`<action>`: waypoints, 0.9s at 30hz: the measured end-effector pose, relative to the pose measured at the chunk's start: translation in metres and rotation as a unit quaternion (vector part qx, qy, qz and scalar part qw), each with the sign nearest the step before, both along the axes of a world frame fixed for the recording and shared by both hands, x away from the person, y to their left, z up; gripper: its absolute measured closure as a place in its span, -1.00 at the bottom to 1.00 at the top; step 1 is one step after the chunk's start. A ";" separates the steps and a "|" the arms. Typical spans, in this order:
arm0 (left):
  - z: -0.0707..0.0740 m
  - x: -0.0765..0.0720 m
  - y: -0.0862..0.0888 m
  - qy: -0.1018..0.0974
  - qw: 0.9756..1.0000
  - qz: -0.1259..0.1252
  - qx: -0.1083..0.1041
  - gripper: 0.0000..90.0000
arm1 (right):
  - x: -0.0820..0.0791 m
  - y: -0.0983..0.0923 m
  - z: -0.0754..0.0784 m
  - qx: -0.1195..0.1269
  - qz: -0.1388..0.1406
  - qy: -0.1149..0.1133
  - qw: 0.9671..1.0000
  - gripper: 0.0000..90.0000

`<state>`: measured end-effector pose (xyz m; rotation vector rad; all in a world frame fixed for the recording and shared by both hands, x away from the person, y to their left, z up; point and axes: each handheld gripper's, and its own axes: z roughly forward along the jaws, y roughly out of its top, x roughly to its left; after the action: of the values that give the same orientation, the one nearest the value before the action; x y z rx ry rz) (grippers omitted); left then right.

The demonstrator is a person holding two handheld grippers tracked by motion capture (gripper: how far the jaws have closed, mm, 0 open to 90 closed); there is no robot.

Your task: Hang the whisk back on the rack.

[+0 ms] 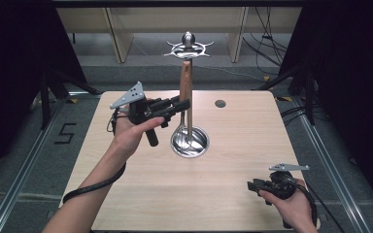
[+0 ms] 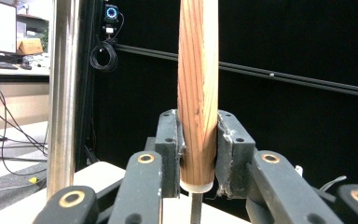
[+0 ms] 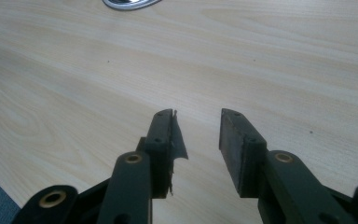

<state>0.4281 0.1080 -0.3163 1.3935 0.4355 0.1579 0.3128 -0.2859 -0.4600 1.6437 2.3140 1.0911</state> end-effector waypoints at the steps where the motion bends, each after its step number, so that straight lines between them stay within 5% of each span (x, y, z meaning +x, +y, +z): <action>1: 0.000 0.000 0.000 0.000 1.000 0.000 0.000 0.60 | 0.000 0.000 0.000 0.000 0.000 0.000 1.000 0.46; 27: 0.001 0.010 0.002 0.019 1.000 -0.008 -0.018 0.60 | 0.001 0.000 -0.002 0.006 0.005 -0.007 1.000 0.47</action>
<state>0.4385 0.1100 -0.3155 1.3667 0.4568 0.1108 0.3136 -0.2861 -0.4616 1.6259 2.3135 1.1164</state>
